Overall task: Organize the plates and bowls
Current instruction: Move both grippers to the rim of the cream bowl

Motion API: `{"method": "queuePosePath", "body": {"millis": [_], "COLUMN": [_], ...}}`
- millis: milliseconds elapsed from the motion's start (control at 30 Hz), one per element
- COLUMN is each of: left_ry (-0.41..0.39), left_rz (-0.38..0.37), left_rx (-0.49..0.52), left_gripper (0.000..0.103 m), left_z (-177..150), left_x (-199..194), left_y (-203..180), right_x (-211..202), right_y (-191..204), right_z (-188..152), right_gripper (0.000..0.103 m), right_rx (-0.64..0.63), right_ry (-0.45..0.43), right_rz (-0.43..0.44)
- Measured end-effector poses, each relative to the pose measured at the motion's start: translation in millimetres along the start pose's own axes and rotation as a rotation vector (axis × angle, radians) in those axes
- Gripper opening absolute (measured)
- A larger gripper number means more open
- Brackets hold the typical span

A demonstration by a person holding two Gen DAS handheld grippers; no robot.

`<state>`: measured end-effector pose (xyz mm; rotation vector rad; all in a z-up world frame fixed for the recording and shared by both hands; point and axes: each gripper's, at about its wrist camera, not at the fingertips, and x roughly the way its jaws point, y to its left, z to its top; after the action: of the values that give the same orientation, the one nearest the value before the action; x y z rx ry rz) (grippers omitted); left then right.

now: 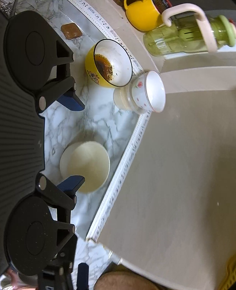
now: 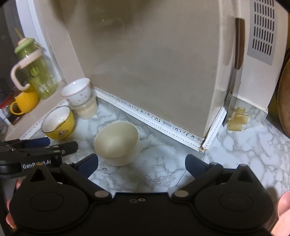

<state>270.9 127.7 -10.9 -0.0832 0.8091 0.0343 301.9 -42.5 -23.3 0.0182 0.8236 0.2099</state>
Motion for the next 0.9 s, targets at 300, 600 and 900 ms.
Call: {"method": "queuePosePath", "body": {"millis": [300, 600, 900], "left_ry": [0.087, 0.133, 0.177], "left_rz": [0.01, 0.022, 0.01], "left_rx": [0.01, 0.003, -0.037], "left_gripper": [0.078, 0.077, 0.074], "left_z": [9, 12, 16], "left_x": [56, 98, 120], "left_y": [17, 18, 19], "right_x": [50, 96, 123], "right_y": [13, 17, 8], "right_z": [13, 20, 23], "right_gripper": [0.099, 0.082, 0.071], "right_rx": [-0.033, -0.042, -0.025], "right_ry": [0.065, 0.135, 0.183], "right_rz": [-0.042, -0.066, -0.067]}}
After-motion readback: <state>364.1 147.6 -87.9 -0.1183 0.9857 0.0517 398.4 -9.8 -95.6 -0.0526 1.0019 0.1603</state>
